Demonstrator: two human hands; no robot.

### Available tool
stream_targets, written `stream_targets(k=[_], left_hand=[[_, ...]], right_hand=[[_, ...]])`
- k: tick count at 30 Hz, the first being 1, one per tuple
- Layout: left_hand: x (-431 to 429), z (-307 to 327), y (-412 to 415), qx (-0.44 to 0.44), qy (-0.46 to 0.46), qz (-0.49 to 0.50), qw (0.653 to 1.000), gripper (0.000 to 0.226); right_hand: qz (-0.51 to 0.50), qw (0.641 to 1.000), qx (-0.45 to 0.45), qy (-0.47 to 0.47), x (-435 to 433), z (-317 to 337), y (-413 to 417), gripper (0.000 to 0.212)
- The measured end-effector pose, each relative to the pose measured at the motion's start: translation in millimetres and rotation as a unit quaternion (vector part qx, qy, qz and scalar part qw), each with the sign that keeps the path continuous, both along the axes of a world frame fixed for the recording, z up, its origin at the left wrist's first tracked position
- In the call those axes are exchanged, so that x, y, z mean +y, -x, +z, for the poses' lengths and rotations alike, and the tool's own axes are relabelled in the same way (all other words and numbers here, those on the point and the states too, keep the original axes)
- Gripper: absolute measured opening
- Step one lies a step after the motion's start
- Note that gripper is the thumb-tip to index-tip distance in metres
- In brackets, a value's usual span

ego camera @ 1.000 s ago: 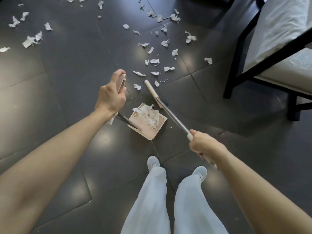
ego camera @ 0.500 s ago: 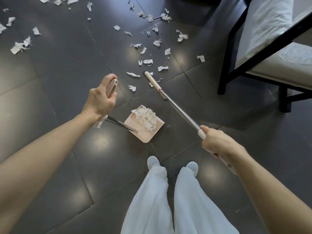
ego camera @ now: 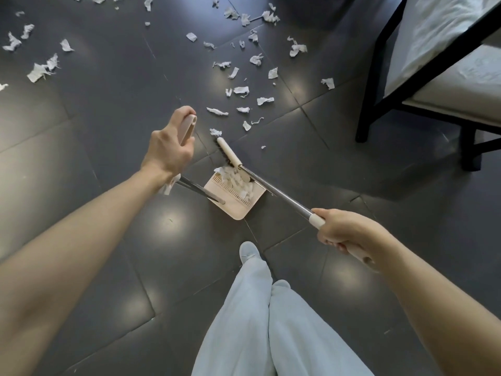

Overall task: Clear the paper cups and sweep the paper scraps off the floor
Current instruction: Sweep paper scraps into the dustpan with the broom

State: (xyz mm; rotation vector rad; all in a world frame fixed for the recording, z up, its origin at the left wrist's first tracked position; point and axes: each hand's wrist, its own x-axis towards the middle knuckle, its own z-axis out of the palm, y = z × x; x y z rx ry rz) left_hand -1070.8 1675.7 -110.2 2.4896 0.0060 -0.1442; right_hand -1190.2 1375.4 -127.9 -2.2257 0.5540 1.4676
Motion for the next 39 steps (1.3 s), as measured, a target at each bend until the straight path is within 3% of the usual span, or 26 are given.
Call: stream_targets(k=[6, 9, 16, 20, 28, 35, 39], left_hand=[[-12.2, 6.9, 34.0, -0.004, -0.012, -0.026, 1.000, 0.039], [-17.8, 10.3, 54.4, -0.012, -0.020, -0.053, 0.998, 0.040], [-10.9, 8.8, 87.2, 0.011, -0.042, -0.111, 0.993, 0.041], [-15.8, 4.9, 92.8, 0.006, -0.030, -0.090, 0.995, 0.039], [-3.6, 4.2, 86.9, 0.010, -0.012, -0.099, 0.995, 0.039], [34.8, 7.0, 74.6, 0.012, -0.001, -0.090, 0.996, 0.037], [61.0, 8.8, 59.6, 0.007, -0.003, -0.069, 0.998, 0.038]], right_hand=[[-0.076, 0.996, -0.056, -0.006, -25.6, 27.4, 59.9, 0.081], [-0.067, 0.995, -0.076, 0.022, -32.2, 35.7, 91.4, 0.079], [-0.091, 0.992, -0.057, 0.063, -27.6, 41.9, 148.1, 0.057], [-0.098, 0.991, -0.041, 0.078, -6.0, 29.0, 164.3, 0.040], [-0.167, 0.985, 0.003, -0.037, 75.0, 26.7, 154.4, 0.035], [-0.122, 0.991, -0.043, 0.022, 82.4, 51.4, 121.4, 0.053], [-0.097, 0.988, -0.095, 0.069, 81.2, 40.3, 74.4, 0.051]])
